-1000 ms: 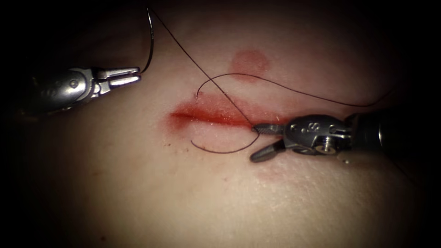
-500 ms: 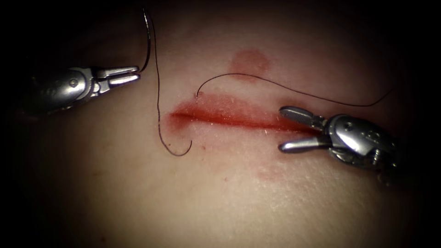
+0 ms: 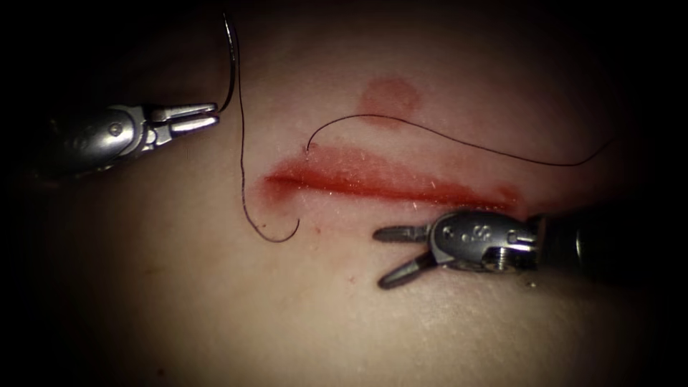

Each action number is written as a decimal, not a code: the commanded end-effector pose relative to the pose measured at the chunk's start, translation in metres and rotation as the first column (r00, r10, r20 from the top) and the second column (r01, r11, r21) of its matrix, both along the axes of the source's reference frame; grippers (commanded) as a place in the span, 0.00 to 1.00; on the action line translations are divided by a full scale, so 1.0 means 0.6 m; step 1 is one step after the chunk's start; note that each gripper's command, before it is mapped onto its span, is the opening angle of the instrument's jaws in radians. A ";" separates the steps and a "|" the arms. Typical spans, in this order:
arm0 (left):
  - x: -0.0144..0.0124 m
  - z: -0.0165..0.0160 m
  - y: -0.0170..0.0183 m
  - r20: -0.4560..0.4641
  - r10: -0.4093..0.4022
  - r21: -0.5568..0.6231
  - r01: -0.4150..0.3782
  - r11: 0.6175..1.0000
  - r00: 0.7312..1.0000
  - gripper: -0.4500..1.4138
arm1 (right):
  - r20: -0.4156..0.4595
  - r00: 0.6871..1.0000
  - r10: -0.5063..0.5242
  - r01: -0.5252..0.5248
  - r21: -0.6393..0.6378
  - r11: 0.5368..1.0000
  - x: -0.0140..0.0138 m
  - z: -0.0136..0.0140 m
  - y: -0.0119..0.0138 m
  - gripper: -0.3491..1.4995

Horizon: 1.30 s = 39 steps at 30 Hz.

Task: Wound Closure
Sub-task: Use the right gripper to pull the suture through until only a short end remains on the top.

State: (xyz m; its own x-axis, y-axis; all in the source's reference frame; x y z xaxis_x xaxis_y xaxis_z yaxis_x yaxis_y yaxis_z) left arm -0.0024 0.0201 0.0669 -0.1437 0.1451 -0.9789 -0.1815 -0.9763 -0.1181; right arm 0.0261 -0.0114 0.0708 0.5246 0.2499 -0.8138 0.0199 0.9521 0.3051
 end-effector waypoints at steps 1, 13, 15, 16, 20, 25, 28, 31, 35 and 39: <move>-0.0008 0.0011 0.0000 0.001 0.001 0.000 -0.001 1.000 1.000 0.05 | 0.005 1.000 -0.009 0.009 -0.027 1.000 0.0037 0.0030 -0.0002 0.98; -0.0008 0.0012 -0.0001 0.001 0.001 -0.001 -0.001 1.000 1.000 0.05 | 0.097 0.992 -0.083 0.103 -0.223 0.969 0.0120 0.0082 0.0039 0.93; -0.0008 0.0012 -0.0002 0.000 0.000 -0.001 0.000 1.000 1.000 0.05 | 0.107 0.990 -0.096 0.120 -0.240 0.963 0.0133 0.0090 0.0041 0.93; -0.0008 0.0012 -0.0002 0.000 0.000 -0.001 0.000 1.000 1.000 0.05 | 0.123 0.986 -0.110 0.138 -0.252 0.958 0.0145 0.0103 0.0043 0.92; -0.0008 0.0012 -0.0002 0.000 0.000 -0.001 0.000 1.000 1.000 0.05 | 0.138 0.983 -0.120 0.152 -0.254 0.955 0.0155 0.0125 0.0045 0.92; -0.0008 0.0012 -0.0002 0.000 0.000 -0.001 0.000 1.000 1.000 0.05 | 0.153 0.978 -0.143 0.178 -0.247 0.953 0.0168 0.0162 0.0041 0.91; -0.0008 0.0011 -0.0002 0.000 0.000 -0.001 0.000 1.000 1.000 0.05 | 0.156 0.974 -0.163 0.198 -0.239 0.951 0.0174 0.0181 0.0034 0.89; -0.0008 0.0011 -0.0003 0.000 0.000 -0.001 0.000 1.000 1.000 0.05 | 0.160 0.972 -0.171 0.206 -0.238 0.949 0.0177 0.0192 0.0030 0.88; -0.0009 0.0011 -0.0002 0.000 0.000 -0.001 0.000 1.000 1.000 0.05 | 0.160 0.971 -0.178 0.212 -0.233 0.949 0.0182 0.0196 0.0028 0.87; -0.0009 0.0010 -0.0003 0.000 0.000 -0.001 0.000 1.000 1.000 0.05 | 0.158 0.969 -0.191 0.223 -0.223 0.949 0.0188 0.0196 0.0028 0.79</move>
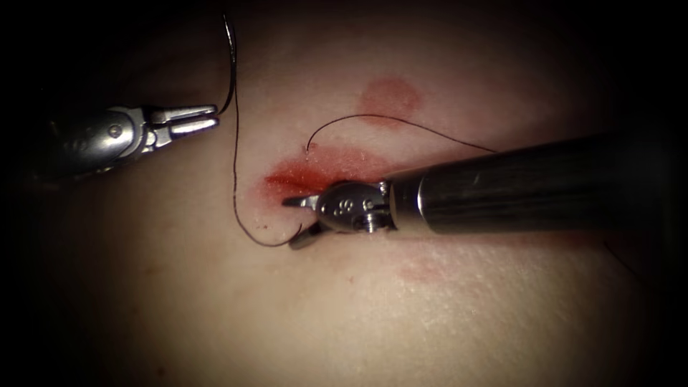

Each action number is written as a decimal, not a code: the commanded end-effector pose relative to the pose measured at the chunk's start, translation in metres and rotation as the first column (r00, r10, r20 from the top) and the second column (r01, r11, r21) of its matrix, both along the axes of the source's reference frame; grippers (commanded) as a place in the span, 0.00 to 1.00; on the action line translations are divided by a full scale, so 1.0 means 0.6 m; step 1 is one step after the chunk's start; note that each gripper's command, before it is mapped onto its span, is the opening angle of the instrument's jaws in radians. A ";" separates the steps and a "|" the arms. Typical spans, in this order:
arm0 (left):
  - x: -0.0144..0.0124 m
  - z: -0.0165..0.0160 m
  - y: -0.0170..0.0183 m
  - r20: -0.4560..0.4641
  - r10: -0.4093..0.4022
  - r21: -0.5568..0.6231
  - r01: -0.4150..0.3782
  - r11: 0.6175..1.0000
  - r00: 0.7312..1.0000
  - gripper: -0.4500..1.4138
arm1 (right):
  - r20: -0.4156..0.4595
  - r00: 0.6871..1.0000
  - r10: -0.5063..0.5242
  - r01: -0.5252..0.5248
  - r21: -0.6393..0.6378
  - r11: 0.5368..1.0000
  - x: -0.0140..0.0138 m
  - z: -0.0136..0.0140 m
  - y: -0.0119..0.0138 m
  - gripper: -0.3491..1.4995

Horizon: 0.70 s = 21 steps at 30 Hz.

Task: Wound Closure
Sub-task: Use the right gripper to pull the suture through until only a short end remains on the top.

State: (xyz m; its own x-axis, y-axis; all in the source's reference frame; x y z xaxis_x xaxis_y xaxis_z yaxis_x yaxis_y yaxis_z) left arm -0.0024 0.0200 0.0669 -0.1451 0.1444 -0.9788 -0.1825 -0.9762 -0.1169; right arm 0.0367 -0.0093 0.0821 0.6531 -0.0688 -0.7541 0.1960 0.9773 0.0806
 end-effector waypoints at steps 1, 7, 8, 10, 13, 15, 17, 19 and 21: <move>-0.0008 0.0011 -0.0001 0.001 0.001 0.000 -0.001 1.000 1.000 0.05 | 0.002 1.000 -0.015 0.015 0.013 1.000 0.0011 0.0007 -0.0007 0.69; -0.0008 0.0010 -0.0001 0.001 0.001 0.000 -0.001 1.000 1.000 0.05 | 0.000 0.999 -0.048 0.048 0.035 0.998 0.0000 -0.0021 -0.0005 0.00; -0.0008 0.0010 -0.0001 0.001 0.001 0.000 -0.001 1.000 1.000 0.05 | 0.002 0.999 -0.047 0.046 0.033 0.998 -0.0002 -0.0027 -0.0006 0.00; -0.0008 0.0010 -0.0001 0.001 0.001 0.000 -0.001 1.000 1.000 0.05 | 0.003 0.999 -0.047 0.047 0.031 0.998 -0.0006 -0.0054 -0.0012 0.00; -0.0008 0.0010 -0.0001 0.001 0.001 0.000 -0.001 1.000 1.000 0.05 | 0.002 0.999 -0.051 0.051 0.026 0.998 -0.0003 -0.0100 -0.0036 0.00; -0.0009 0.0011 0.0000 0.001 0.001 0.000 -0.001 1.000 1.000 0.05 | 0.000 0.999 -0.053 0.053 0.027 0.998 0.0001 -0.0121 -0.0050 0.00; -0.0009 0.0012 0.0000 0.001 0.000 0.000 0.000 1.000 1.000 0.05 | -0.004 0.998 -0.057 0.058 0.029 0.998 0.0006 -0.0149 -0.0066 0.00; -0.0010 0.0012 0.0000 0.001 0.000 0.000 0.000 1.000 1.000 0.05 | -0.012 0.998 -0.067 0.067 0.028 0.997 0.0011 -0.0191 -0.0089 0.00; -0.0010 0.0012 0.0000 0.001 0.000 0.000 0.000 1.000 1.000 0.05 | -0.013 0.998 -0.063 0.064 0.031 0.997 0.0016 -0.0222 -0.0102 0.00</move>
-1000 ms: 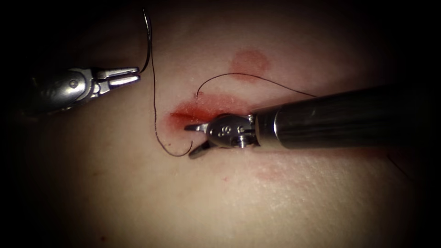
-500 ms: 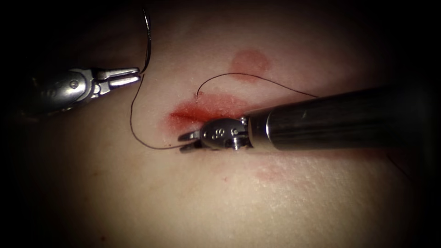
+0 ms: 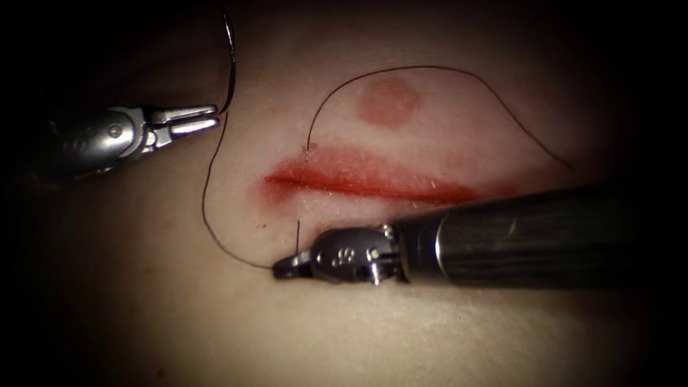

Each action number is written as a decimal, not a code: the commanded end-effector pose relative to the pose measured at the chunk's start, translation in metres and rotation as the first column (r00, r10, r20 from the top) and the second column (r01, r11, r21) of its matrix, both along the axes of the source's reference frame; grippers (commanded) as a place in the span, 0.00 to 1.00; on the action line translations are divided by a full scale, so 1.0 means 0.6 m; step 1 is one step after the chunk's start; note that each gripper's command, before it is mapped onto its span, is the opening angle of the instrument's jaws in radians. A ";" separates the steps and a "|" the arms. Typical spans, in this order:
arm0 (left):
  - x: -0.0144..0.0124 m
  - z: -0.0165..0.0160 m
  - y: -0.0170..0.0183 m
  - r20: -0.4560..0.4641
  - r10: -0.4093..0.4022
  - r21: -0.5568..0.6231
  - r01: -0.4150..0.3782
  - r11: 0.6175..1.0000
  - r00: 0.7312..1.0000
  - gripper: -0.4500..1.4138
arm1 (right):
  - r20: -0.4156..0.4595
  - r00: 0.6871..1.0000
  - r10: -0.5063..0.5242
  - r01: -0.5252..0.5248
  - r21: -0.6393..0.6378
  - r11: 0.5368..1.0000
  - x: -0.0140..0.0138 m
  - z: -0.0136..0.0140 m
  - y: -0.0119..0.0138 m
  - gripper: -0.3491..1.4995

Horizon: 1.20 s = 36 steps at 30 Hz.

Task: Wound Closure
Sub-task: Use the right gripper to pull the suture through until only a short end remains on the top.

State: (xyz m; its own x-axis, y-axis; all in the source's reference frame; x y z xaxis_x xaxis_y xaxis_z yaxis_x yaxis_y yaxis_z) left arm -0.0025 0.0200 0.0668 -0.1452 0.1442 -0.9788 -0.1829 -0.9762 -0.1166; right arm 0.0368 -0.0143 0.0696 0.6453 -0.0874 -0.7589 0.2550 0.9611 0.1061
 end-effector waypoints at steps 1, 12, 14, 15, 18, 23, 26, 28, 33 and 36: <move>-0.0009 0.0013 0.0000 0.001 0.001 0.000 -0.001 1.000 1.000 0.05 | -0.008 1.000 -0.003 0.003 0.006 1.000 0.0017 -0.0027 -0.0025 0.00; -0.0011 0.0013 0.0000 0.001 0.000 0.000 0.000 1.000 1.000 0.05 | -0.024 1.000 -0.013 0.013 0.029 0.999 0.0077 -0.0168 -0.0083 0.00; -0.0011 0.0013 0.0000 0.001 0.000 0.000 0.000 1.000 1.000 0.05 | -0.027 1.000 -0.015 0.016 0.031 0.999 0.0083 -0.0176 -0.0086 0.00; -0.0011 0.0013 0.0000 0.001 0.000 0.000 0.000 1.000 1.000 0.05 | -0.029 0.999 -0.017 0.018 0.031 0.999 0.0090 -0.0184 -0.0089 0.00; -0.0011 0.0013 0.0000 0.001 0.000 0.000 0.000 1.000 1.000 0.05 | -0.044 0.999 -0.023 0.025 0.036 0.999 0.0108 -0.0209 -0.0099 0.00; -0.0011 0.0013 0.0000 0.001 0.000 0.000 0.000 1.000 1.000 0.05 | -0.054 0.998 -0.023 0.026 0.044 0.999 0.0106 -0.0221 -0.0094 0.00; -0.0011 0.0013 0.0000 0.002 -0.003 0.000 0.003 1.000 1.000 0.05 | -0.064 0.998 0.026 -0.025 0.016 1.000 0.0083 -0.0207 -0.0079 0.69; -0.0011 0.0013 0.0000 0.002 -0.003 0.000 0.003 1.000 1.000 0.05 | -0.045 0.997 0.070 -0.070 0.002 0.998 0.0074 -0.0201 -0.0074 0.89; -0.0011 0.0013 0.0000 0.003 -0.003 0.000 0.003 1.000 1.000 0.05 | -0.062 0.988 0.142 -0.142 0.002 0.990 0.0017 -0.0186 -0.0043 0.99; -0.0011 0.0013 0.0000 0.003 -0.003 0.000 0.003 1.000 1.000 0.05 | -0.103 0.975 0.197 -0.194 0.033 0.980 -0.0027 -0.0186 -0.0011 0.99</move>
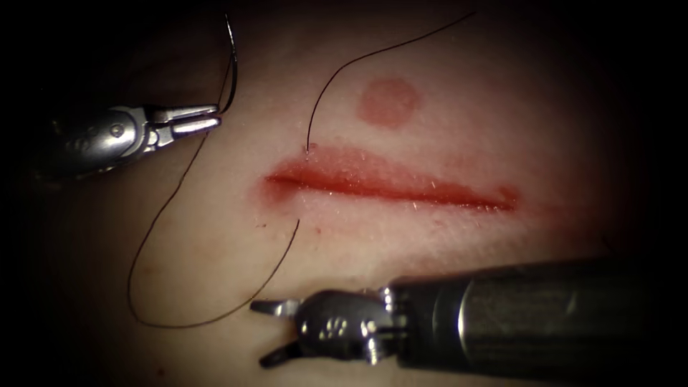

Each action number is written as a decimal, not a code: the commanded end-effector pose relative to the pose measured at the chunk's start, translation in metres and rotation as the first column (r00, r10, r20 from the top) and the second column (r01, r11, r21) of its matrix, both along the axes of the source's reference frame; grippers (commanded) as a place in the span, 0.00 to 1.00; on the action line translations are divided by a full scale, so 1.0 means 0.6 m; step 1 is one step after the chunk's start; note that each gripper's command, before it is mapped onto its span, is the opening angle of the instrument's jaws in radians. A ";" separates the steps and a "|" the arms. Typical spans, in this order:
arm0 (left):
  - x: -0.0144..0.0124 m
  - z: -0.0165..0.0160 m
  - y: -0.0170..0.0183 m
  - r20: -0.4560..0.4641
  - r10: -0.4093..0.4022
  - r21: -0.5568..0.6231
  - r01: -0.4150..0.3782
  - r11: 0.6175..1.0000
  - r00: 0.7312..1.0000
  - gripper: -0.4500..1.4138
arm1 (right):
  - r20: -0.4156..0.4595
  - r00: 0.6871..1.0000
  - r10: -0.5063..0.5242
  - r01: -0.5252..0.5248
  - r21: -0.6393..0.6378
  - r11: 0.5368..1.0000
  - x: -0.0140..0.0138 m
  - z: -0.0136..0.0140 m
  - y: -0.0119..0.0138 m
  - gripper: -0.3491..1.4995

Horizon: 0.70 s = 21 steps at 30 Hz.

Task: Wound Closure
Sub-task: Use the right gripper to pull the suture through until only a short end remains on the top.

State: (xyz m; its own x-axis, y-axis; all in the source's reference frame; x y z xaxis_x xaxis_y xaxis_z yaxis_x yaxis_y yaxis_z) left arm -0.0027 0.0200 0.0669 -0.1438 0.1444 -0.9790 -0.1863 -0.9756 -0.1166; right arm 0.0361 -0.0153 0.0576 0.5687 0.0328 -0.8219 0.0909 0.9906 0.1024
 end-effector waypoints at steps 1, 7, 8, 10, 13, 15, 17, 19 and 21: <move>-0.0008 0.0012 0.0000 0.002 0.001 0.000 -0.001 1.000 1.000 0.05 | -0.018 0.999 0.039 -0.038 0.017 0.999 -0.0027 0.0012 0.0018 0.99; -0.0008 0.0012 0.0000 0.002 0.001 0.000 -0.001 1.000 1.000 0.05 | -0.122 0.979 0.160 -0.152 0.072 0.986 -0.0130 -0.0039 0.0060 0.99; -0.0008 0.0012 0.0000 0.002 0.001 0.000 -0.001 1.000 1.000 0.05 | -0.122 0.979 0.160 -0.152 0.072 0.986 -0.0130 -0.0039 0.0060 0.99; -0.0008 0.0012 0.0000 0.002 0.001 0.000 -0.001 1.000 1.000 0.05 | -0.137 0.977 0.164 -0.155 0.076 0.985 -0.0143 -0.0044 0.0062 0.99; -0.0010 0.0012 0.0000 0.002 0.004 0.000 -0.004 1.000 1.000 0.05 | -0.127 0.977 0.169 -0.161 0.067 0.985 -0.0143 -0.0022 0.0068 0.99; -0.0012 0.0012 -0.0002 0.004 0.004 0.004 -0.004 1.000 1.000 0.05 | -0.098 0.984 0.150 -0.149 0.018 0.989 -0.0122 0.0046 0.0087 0.99; -0.0013 0.0012 -0.0003 0.007 0.005 0.004 -0.006 1.000 1.000 0.05 | -0.087 0.986 0.143 -0.143 0.012 0.990 -0.0118 0.0064 0.0092 0.99; -0.0012 0.0012 -0.0003 0.007 0.006 0.004 -0.006 1.000 1.000 0.05 | -0.065 0.989 0.131 -0.131 -0.006 0.991 -0.0108 0.0127 0.0111 0.99; -0.0011 0.0012 -0.0003 0.007 0.006 0.004 -0.006 1.000 1.000 0.05 | -0.049 0.991 0.123 -0.124 -0.006 0.992 -0.0106 0.0154 0.0117 0.99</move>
State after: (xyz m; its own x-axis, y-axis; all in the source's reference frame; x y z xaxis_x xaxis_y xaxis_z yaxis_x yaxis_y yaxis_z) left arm -0.0028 0.0199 0.0670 -0.1393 0.1478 -0.9792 -0.1809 -0.9760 -0.1216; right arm 0.0294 -0.0080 0.0672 0.5369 0.0820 -0.8397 -0.0120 0.9959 0.0896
